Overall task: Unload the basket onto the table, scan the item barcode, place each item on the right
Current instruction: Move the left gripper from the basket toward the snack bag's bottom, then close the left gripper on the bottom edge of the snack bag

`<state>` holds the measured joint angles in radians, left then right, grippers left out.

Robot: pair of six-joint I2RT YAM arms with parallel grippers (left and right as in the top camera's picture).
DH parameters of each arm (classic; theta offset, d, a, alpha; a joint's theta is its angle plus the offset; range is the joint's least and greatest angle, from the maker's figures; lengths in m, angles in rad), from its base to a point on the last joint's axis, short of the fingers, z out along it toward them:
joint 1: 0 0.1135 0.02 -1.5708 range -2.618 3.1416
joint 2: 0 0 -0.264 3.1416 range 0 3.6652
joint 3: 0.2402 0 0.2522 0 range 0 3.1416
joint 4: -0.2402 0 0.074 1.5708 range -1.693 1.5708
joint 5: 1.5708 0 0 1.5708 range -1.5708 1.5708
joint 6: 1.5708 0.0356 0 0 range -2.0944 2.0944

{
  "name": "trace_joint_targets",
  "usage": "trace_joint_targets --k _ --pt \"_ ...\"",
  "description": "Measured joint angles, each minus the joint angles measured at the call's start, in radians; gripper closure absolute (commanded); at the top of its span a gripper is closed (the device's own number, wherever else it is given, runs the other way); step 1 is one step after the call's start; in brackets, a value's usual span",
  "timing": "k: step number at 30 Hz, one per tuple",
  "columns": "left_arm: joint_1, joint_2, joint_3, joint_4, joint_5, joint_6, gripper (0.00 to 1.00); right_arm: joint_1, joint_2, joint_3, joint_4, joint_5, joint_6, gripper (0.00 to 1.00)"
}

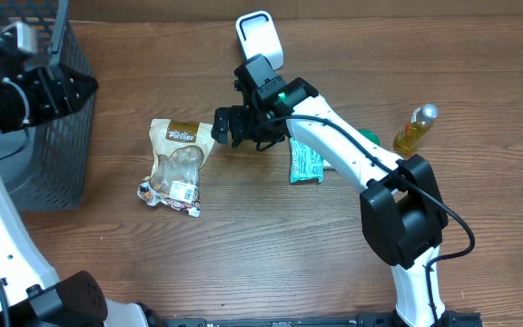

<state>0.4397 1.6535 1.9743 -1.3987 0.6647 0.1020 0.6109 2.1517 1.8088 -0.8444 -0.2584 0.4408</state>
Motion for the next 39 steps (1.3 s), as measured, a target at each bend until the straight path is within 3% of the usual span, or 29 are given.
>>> trace_joint_targets --k 4,6,11,16,29,39 --pt "-0.09 0.0 -0.002 -0.025 -0.114 -0.033 0.87 0.0 0.0 0.0 -0.001 -0.001 0.0 0.0" --pt "-0.141 0.0 -0.014 -0.04 -0.2 -0.06 0.96 0.0 0.0 0.0 -0.002 0.0 0.0 0.0" --pt "-0.249 0.0 -0.127 -0.04 -0.404 -0.146 0.96 0.0 0.0 0.0 -0.013 0.0 0.001 0.0" --pt "-0.31 0.001 -0.298 0.042 -0.495 -0.195 0.96 0.0 0.0 0.0 -0.071 0.0 0.0 0.0" --pt "-0.381 0.004 -0.711 0.449 -0.556 -0.262 0.93 0.0 0.0 0.0 -0.075 0.058 0.001 0.0" --pt "-0.381 0.004 -0.877 0.631 -0.561 -0.265 0.96 0.0 0.0 0.0 -0.076 0.075 0.0 0.0"
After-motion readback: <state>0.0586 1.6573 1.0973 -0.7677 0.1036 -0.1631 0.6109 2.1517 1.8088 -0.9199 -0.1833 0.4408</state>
